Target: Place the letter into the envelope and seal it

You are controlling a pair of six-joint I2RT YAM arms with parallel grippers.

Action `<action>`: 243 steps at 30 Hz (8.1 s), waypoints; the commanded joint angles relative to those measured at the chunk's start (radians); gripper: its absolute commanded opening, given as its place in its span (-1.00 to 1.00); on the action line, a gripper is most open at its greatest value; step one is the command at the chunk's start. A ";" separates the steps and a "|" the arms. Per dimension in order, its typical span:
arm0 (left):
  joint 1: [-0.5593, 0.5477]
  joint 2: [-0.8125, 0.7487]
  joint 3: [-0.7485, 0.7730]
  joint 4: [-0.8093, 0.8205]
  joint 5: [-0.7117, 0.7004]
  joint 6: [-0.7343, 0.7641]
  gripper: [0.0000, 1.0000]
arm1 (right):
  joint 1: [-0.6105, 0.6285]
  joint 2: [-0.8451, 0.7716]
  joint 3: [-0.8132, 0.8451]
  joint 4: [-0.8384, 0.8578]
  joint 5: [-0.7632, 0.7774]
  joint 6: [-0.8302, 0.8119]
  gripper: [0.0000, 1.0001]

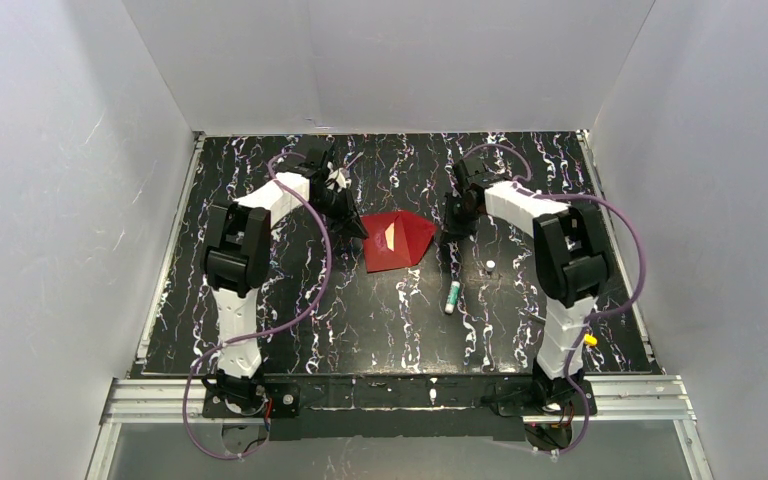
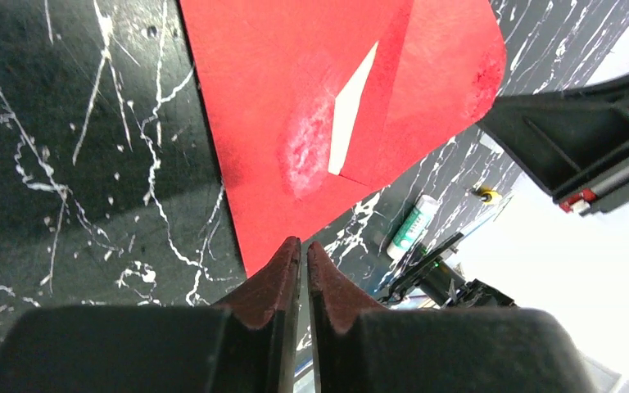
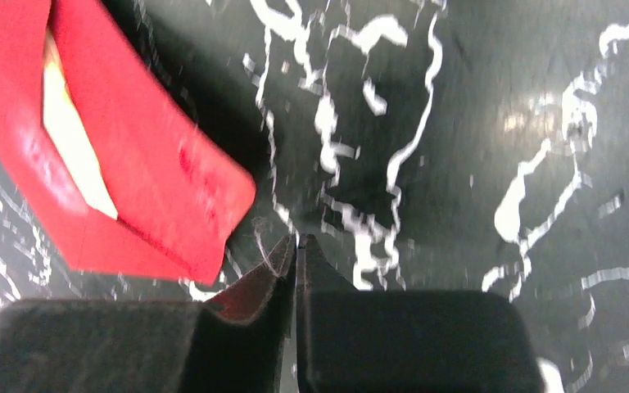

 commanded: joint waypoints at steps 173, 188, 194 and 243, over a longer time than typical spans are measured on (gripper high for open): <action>0.108 0.177 0.059 0.141 0.136 -0.072 -0.95 | 0.387 0.405 0.204 0.083 0.290 -0.342 -0.50; 0.105 0.242 0.097 0.028 0.017 -0.018 -0.97 | 0.405 0.453 0.210 0.030 0.313 -0.381 -0.11; 0.105 0.257 0.111 0.019 0.025 -0.012 -0.97 | 0.387 0.477 0.238 0.010 0.198 -0.389 0.06; 0.105 0.278 0.092 -0.005 -0.004 0.005 -1.00 | 0.353 0.341 0.171 0.129 -0.144 -0.411 -0.57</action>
